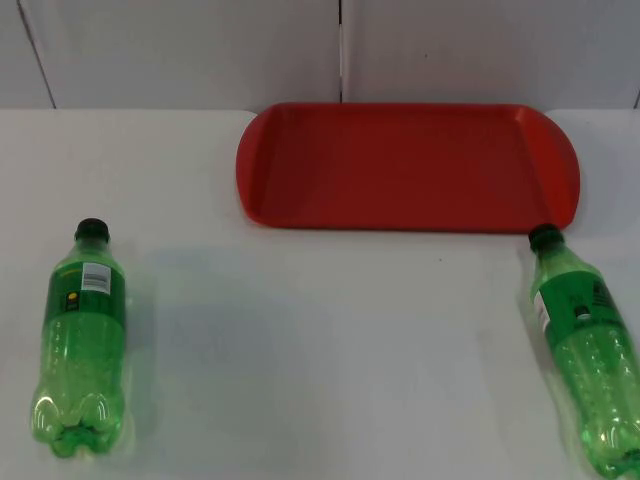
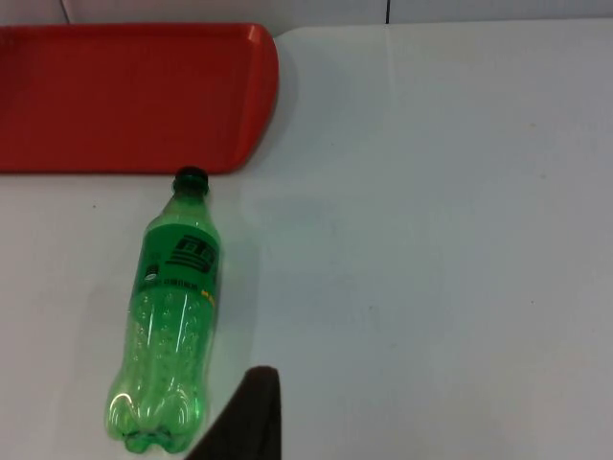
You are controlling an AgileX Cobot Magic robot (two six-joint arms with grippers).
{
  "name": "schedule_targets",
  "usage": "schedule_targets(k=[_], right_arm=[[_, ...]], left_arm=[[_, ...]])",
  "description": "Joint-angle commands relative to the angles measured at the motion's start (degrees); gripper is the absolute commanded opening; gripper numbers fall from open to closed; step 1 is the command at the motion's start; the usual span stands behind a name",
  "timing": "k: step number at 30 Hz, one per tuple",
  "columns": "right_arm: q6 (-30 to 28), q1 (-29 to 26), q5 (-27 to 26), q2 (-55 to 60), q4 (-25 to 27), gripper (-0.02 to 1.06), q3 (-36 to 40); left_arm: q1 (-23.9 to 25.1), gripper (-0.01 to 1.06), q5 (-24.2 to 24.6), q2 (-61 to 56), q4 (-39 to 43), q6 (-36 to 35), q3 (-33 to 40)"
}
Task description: Place the bottle upright on the tray.
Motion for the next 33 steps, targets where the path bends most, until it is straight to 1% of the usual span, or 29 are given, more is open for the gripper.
schedule_targets(k=[1,5,6,9,11,15,17,19,21,23,24,29,30,32,33], right_arm=[[0.18,-0.07,-0.41,-0.11,0.10,1.05,0.07],[0.18,-0.07,-0.41,-0.11,0.10,1.05,0.07],[0.18,-0.07,-0.41,-0.11,0.10,1.05,0.07],[0.18,-0.07,-0.41,-0.11,0.10,1.05,0.07],[0.18,-0.07,-0.41,-0.11,0.10,1.05,0.07],[0.18,-0.07,-0.41,-0.11,0.10,1.05,0.07],[0.18,-0.07,-0.41,-0.11,0.10,1.05,0.07],[0.18,-0.07,-0.41,-0.11,0.10,1.05,0.07],[0.18,-0.07,-0.41,-0.11,0.10,1.05,0.07],[0.18,-0.07,-0.41,-0.11,0.10,1.05,0.07],[0.18,-0.07,-0.41,-0.11,0.10,1.05,0.07],[0.18,-0.07,-0.41,-0.11,0.10,1.05,0.07],[0.18,-0.07,-0.41,-0.11,0.10,1.05,0.07],[0.18,-0.07,-0.41,-0.11,0.10,1.05,0.07],[0.18,-0.07,-0.41,-0.11,0.10,1.05,0.07]], left_arm=[[0.21,1.05,-2.16,1.59,-1.49,0.95,-0.40],[0.21,1.05,-5.49,6.62,-4.69,3.73,-0.40],[0.21,1.05,-5.49,6.62,-4.69,3.73,-0.40],[0.21,1.05,-8.78,10.84,-8.18,6.26,-0.40],[0.21,1.05,-9.47,12.03,-8.87,6.77,-0.64],[0.21,1.05,-8.98,15.85,-8.87,7.01,-3.46],[0.07,1.05,-8.59,18.16,-8.87,7.01,-6.07],[-1.19,1.05,-7.88,21.49,-8.62,6.91,-9.23],[-1.98,1.05,-7.58,22.65,-8.32,6.66,-10.65],[-3.87,1.05,-7.53,25.64,-6.76,4.55,-13.22],[-3.87,1.05,-7.53,25.64,-6.76,4.55,-13.22],[-8.30,1.05,-7.52,32.81,1.42,-5.64,-19.26],[-8.30,1.05,-7.52,32.81,1.42,-5.64,-19.26],[-10.67,1.05,-7.52,35.99,3.58,-8.78,-20.59],[-11.46,1.05,-7.35,37.23,3.58,-9.14,-21.03]])
